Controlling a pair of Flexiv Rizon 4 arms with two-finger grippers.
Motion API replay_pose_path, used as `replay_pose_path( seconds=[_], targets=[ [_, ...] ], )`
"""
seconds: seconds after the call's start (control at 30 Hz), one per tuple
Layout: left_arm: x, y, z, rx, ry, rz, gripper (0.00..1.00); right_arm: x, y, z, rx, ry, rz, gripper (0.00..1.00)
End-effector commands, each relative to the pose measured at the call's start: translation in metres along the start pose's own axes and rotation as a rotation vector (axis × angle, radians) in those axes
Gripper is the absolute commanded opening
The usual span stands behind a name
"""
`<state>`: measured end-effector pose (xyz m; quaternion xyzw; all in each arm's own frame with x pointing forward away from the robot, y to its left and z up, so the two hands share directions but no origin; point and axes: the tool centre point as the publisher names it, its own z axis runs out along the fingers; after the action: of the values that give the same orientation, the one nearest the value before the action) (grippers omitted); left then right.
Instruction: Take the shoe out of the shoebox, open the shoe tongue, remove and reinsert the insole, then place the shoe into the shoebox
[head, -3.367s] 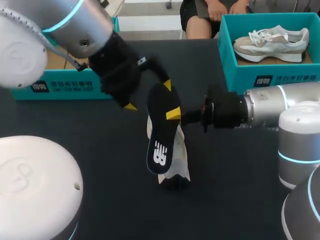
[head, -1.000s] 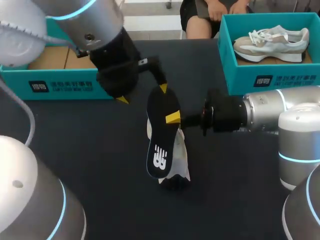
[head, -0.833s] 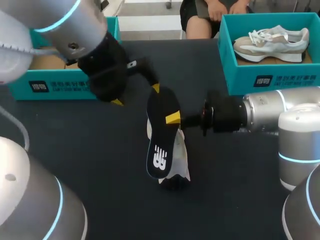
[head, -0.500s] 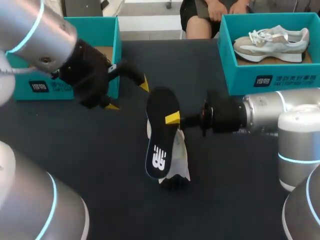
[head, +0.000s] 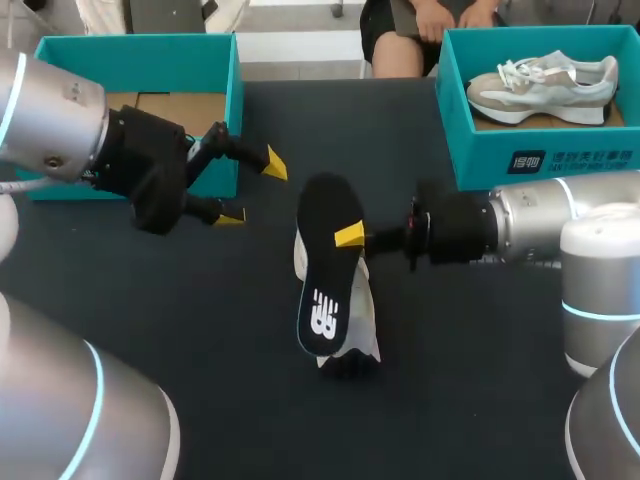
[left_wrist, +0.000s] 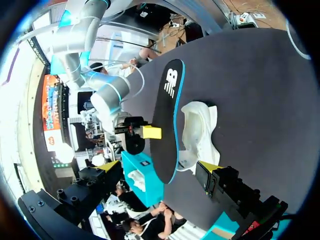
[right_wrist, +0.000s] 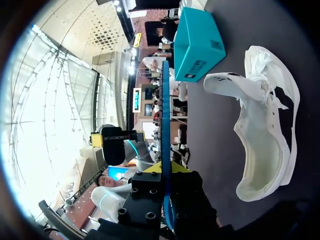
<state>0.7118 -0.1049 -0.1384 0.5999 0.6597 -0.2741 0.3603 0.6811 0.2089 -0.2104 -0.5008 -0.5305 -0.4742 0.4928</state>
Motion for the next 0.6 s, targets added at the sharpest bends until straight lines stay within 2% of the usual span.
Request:
replay_pose_path(
  seconds=[0.03,0.1,0.3,0.6],
  targets=[
    [0.004,-0.003,0.001,-0.006,-0.124,0.002,1.00,0.000,-0.001,-0.002,-0.002,-0.001,0.002,0.00],
    [0.013,-0.003,0.008,0.015,-0.190,-0.017,1.00,0.000,0.000,-0.003,-0.004,-0.001,-0.002,0.00],
    [0.023,0.002,0.021,-0.019,-0.330,-0.041,1.00,0.003,0.000,-0.001,-0.002,0.001,-0.005,0.00],
    [0.025,0.010,0.044,-0.027,-0.381,-0.062,1.00,0.013,0.001,0.007,-0.007,-0.002,-0.033,0.00]
  ],
)
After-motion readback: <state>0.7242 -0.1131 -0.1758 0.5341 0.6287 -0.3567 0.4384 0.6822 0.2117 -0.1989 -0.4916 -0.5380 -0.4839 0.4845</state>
